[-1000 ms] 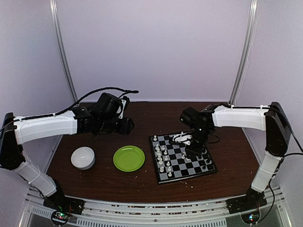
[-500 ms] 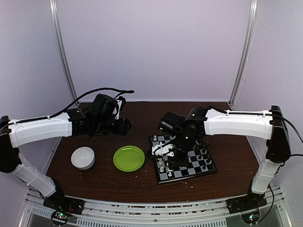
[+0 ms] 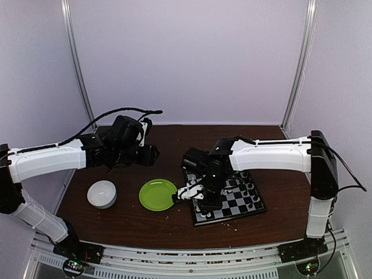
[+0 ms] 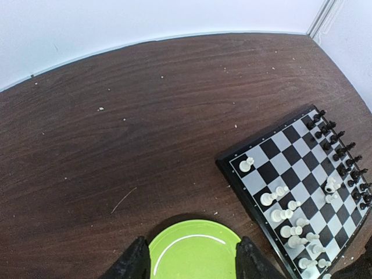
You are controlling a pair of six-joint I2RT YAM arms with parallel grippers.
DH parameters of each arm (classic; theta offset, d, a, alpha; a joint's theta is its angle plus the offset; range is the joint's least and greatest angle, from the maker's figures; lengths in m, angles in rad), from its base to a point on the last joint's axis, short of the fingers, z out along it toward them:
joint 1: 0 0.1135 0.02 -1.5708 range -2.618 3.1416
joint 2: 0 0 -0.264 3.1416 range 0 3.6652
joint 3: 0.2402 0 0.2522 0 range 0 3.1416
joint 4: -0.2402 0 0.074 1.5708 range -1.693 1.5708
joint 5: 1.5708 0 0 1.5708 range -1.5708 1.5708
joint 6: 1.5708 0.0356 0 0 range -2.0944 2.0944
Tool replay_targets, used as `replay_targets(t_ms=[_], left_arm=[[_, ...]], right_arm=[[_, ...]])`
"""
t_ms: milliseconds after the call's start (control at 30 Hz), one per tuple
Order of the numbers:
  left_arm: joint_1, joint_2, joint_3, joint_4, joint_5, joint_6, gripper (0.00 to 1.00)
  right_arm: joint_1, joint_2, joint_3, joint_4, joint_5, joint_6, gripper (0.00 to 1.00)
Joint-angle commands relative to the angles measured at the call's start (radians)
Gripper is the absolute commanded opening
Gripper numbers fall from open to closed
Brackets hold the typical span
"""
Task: Set up the chess pieces on the board
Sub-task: Place the rook at h1.
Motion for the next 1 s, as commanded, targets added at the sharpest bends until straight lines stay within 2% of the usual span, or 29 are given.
replay_targets(t_ms=[0, 967], left_arm=[[0.006, -0.009, -0.004, 0.023, -0.012, -0.008, 0.51], [0.007, 0.016, -0.015, 0.043, 0.002, -0.005, 0.51]], right_arm=[[0.008, 0.027, 0.038, -0.021, 0.005, 0.0, 0.08], [0.008, 0.121, 0.081, -0.015, 0.035, 0.014, 0.08]])
